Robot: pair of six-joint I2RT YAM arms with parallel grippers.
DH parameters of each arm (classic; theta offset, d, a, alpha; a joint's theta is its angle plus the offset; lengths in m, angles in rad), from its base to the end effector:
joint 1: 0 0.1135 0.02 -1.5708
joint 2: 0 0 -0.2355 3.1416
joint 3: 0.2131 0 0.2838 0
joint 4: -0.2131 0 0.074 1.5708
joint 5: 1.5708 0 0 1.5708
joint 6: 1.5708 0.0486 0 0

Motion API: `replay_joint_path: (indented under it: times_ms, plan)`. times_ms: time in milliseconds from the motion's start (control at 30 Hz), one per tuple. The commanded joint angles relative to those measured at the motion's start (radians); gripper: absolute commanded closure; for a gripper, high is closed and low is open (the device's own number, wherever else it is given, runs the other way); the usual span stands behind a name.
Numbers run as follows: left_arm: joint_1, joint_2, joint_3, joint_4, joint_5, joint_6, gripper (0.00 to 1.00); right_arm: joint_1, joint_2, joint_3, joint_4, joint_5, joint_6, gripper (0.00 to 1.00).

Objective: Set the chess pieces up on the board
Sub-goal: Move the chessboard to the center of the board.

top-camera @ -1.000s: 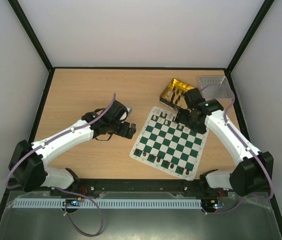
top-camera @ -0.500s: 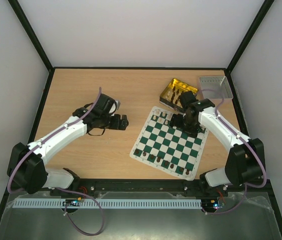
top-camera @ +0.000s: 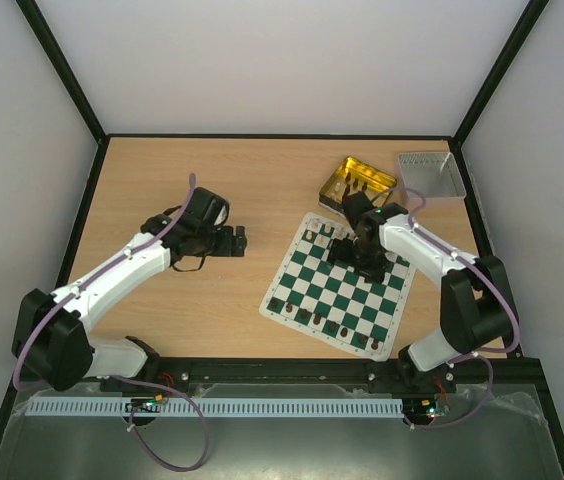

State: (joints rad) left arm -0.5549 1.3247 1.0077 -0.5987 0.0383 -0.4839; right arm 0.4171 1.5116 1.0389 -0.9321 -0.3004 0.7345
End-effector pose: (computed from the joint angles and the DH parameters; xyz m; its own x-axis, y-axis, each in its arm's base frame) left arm 0.2706 -0.1700 0.2153 -0.8508 -0.0196 -0.5252 0.1700 0.9353 -0.3103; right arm 0.2687 0.1348 0.1570 -0.9585 0.2755 0.0730 0.2840 0.9012 0.3273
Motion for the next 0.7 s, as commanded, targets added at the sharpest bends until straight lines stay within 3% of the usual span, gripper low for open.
replay_joint_path:
  times_ms: [0,300,667]
  plan:
    - [0.030,-0.053,-0.016,-0.059,-0.084,-0.038,0.02,0.027,0.039,0.005,0.060,0.038,0.025,0.04]
    - [0.036,-0.092,-0.066,-0.034,-0.028,-0.012,0.02,0.034,0.114,-0.007,0.121,0.120,0.031,0.05]
    - [0.020,-0.097,-0.089,-0.007,0.000,0.009,0.01,0.034,0.142,-0.081,0.262,0.081,0.042,0.05]
